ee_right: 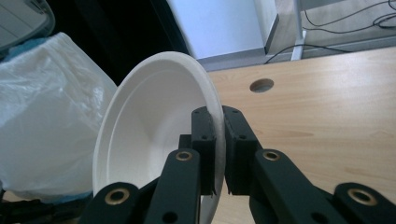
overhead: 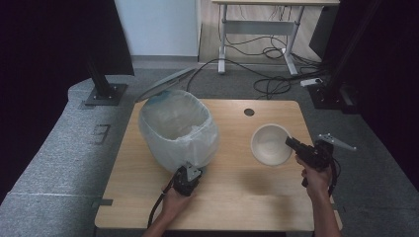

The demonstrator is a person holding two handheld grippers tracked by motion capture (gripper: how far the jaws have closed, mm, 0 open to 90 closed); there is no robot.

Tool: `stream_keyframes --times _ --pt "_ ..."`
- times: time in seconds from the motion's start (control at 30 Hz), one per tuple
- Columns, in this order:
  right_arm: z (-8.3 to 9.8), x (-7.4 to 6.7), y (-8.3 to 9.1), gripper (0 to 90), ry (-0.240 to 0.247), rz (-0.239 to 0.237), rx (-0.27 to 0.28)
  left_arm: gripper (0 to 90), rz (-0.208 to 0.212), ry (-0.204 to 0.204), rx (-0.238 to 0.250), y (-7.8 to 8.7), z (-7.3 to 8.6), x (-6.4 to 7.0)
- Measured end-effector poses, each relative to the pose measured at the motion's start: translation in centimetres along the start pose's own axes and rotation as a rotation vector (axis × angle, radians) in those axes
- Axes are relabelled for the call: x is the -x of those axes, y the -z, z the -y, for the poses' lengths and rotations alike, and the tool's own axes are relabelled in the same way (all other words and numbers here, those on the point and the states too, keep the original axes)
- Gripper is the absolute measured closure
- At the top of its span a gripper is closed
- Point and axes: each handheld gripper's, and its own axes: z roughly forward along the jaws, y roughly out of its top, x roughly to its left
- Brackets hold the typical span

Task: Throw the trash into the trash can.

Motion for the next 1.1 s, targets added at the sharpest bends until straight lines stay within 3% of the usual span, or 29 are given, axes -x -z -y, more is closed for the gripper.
stream_keyframes --times 0.43,1.1 --pt "-3.4 -2.5 0.4 83.5 0.04 -0.026 0.035 90.0 -0.001 0.001 -0.002 0.0 0.0 0.0" --pt "-5.7 -5.4 -0.6 83.5 0.073 -0.069 0.051 90.0 -0.001 0.0 -0.001 0.0 0.0 0.0"
